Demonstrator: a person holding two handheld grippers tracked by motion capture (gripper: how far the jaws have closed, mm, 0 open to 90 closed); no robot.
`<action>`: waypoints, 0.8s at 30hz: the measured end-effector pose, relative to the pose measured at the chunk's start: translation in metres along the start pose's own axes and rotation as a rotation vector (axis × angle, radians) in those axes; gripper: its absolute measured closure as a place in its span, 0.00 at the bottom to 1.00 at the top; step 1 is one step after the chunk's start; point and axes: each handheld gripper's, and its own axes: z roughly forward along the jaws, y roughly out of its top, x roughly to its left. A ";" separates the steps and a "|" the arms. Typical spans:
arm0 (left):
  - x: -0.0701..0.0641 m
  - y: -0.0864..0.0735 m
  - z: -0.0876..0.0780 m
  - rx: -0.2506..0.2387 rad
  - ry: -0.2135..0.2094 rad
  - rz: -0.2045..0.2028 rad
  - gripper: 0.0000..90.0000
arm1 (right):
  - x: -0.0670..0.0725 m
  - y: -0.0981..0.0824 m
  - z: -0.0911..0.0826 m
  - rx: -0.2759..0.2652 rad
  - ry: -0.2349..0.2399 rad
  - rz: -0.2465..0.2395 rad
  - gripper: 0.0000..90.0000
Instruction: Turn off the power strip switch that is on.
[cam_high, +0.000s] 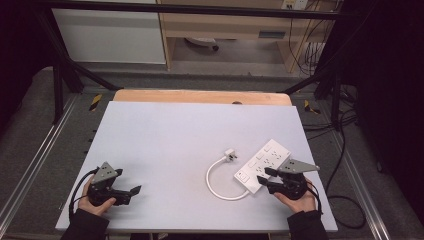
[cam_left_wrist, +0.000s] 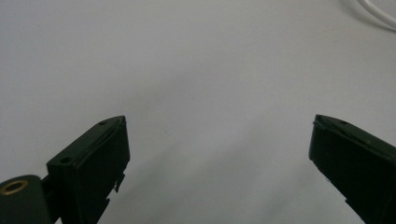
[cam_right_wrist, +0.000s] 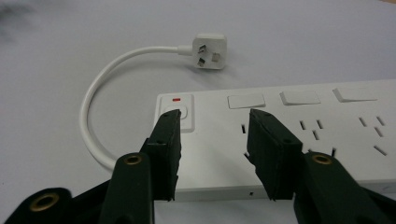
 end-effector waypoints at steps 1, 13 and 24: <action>0.000 0.000 0.000 0.000 -0.001 -0.001 0.05 | 0.000 0.001 0.001 0.002 0.001 0.002 0.65; 0.000 0.000 -0.001 -0.005 0.002 -0.003 0.05 | 0.001 0.007 0.007 0.010 -0.014 -0.004 0.80; 0.001 0.000 -0.002 -0.008 0.006 -0.002 0.05 | -0.001 0.011 0.014 0.010 -0.011 -0.002 0.94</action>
